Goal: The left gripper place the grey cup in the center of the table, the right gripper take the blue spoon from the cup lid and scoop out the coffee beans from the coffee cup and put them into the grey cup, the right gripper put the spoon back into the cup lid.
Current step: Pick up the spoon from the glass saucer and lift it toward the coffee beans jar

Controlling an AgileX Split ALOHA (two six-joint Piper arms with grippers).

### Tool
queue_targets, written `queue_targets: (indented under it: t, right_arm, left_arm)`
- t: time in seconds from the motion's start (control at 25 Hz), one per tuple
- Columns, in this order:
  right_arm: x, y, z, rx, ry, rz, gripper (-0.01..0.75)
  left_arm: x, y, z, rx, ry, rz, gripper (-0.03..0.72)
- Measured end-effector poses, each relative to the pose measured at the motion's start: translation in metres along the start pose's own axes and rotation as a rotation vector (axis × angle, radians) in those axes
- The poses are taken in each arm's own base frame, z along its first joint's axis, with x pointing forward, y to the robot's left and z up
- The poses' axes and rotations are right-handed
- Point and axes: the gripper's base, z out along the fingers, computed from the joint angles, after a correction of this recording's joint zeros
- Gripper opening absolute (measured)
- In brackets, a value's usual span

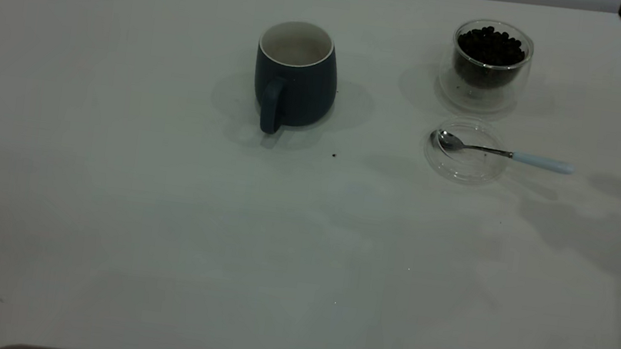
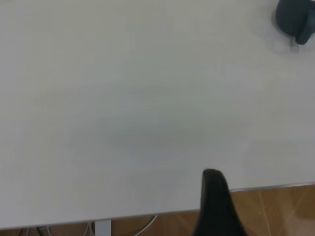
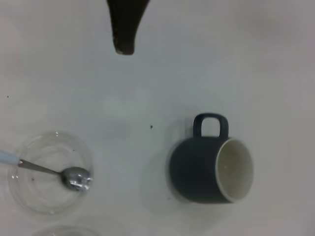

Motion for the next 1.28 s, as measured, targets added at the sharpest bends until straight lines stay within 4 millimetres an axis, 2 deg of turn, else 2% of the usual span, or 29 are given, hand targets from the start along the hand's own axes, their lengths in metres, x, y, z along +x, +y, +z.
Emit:
queue_targets:
  t: [0.2,0.6,0.84,1.28]
  right_arm:
    - [0.001,-0.035,0.022,-0.041,-0.016,0.075,0.720]
    - [0.012,-0.079,0.077,-0.085,0.009,0.196,0.714]
    - [0.017,-0.095,0.099,-0.098,0.037,0.228,0.708]
    - [0.008,-0.114,0.128,-0.092,0.059,0.227,0.689]
  left_arm:
    - [0.000,0.000,0.000,0.000,0.000,0.000,0.555]
    - [0.000,0.000,0.000,0.000,0.000,0.001,0.555]
    - [0.000,0.000,0.000,0.000,0.000,0.002,0.555]
    - [0.000,0.000,0.000,0.000,0.000,0.003,0.555]
